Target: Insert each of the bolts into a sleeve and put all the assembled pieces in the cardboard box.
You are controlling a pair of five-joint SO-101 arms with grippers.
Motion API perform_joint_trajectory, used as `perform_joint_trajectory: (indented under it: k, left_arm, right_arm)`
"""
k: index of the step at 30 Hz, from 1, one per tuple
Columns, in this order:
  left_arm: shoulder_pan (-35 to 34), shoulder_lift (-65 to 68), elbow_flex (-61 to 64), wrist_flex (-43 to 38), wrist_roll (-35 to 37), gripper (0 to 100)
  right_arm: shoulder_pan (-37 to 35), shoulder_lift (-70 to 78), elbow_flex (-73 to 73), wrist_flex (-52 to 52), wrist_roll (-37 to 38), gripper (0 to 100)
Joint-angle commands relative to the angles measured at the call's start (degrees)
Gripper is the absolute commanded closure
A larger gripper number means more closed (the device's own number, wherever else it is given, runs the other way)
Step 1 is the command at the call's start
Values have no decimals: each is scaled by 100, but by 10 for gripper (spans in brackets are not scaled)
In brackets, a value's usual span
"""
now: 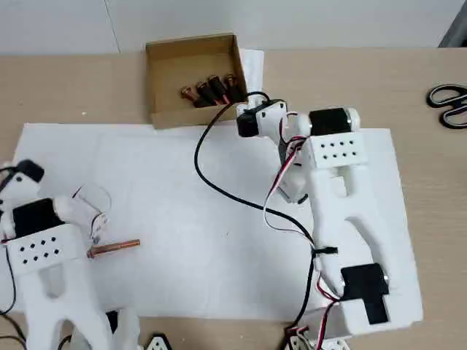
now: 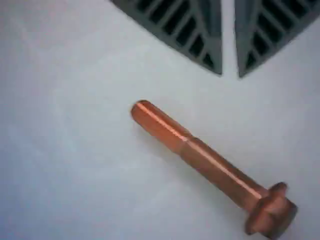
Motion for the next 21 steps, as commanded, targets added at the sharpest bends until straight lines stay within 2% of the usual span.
perform_joint_trajectory:
  k: [1, 5, 12, 18, 21]
  left_arm:
    - [-97, 9, 453, -325, -88, 993]
    - [-123, 0, 769, -633, 97, 993]
    - [-88, 9, 576, -352, 105, 992]
    - [-18, 545, -505, 598, -35, 992]
    - [-62, 1011, -1253, 615, -35, 992]
  right_arm:
    - [-57, -312, -26, 110, -70, 989]
    - [-57, -330, -26, 110, -70, 989]
    - [-224, -338, -26, 119, -299, 989]
    - [-400, -338, -26, 119, -308, 989]
    - [-426, -338, -26, 119, -308, 989]
